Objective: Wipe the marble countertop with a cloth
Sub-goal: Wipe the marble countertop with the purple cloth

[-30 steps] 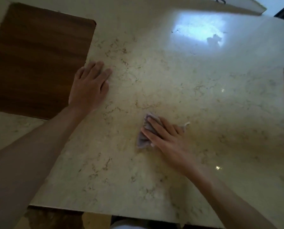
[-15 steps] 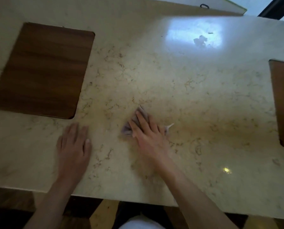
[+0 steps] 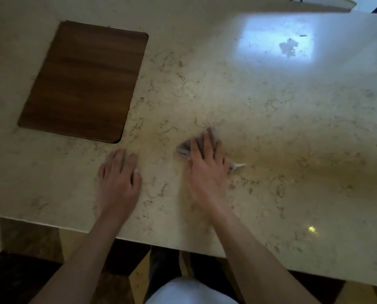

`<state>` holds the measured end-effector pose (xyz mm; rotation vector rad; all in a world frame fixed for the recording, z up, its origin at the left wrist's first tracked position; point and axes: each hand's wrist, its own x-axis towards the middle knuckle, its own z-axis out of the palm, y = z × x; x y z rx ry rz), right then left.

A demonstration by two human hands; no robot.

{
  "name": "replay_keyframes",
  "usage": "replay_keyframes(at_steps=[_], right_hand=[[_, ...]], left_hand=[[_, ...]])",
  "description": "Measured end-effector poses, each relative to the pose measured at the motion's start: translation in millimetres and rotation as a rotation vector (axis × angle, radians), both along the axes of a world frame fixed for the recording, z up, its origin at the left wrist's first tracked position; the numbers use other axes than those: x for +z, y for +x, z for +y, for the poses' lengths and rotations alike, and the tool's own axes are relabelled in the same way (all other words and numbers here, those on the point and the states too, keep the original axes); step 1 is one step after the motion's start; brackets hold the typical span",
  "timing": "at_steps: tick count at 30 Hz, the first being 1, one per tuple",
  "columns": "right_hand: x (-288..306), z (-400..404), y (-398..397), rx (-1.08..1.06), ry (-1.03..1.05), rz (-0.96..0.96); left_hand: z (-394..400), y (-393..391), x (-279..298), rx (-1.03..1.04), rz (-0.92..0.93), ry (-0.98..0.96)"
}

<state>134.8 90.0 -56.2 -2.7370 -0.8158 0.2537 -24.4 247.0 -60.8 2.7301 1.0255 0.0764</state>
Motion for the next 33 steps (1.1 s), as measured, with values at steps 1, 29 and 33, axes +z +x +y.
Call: replay_keyframes(at_steps=[1,29,33], right_hand=[[-1,5,-24,0.072,0.017,-0.001],[-3,33,-6,0.348,-0.049,-0.108],[3,86,83,-0.151,-0.114,-0.052]], left_hand=[[1,-1,0,-0.007,0.0,0.008],[97,-63,-1,-0.209,-0.067,-0.035],[98,-65,-5,-0.238,-0.075,0.01]])
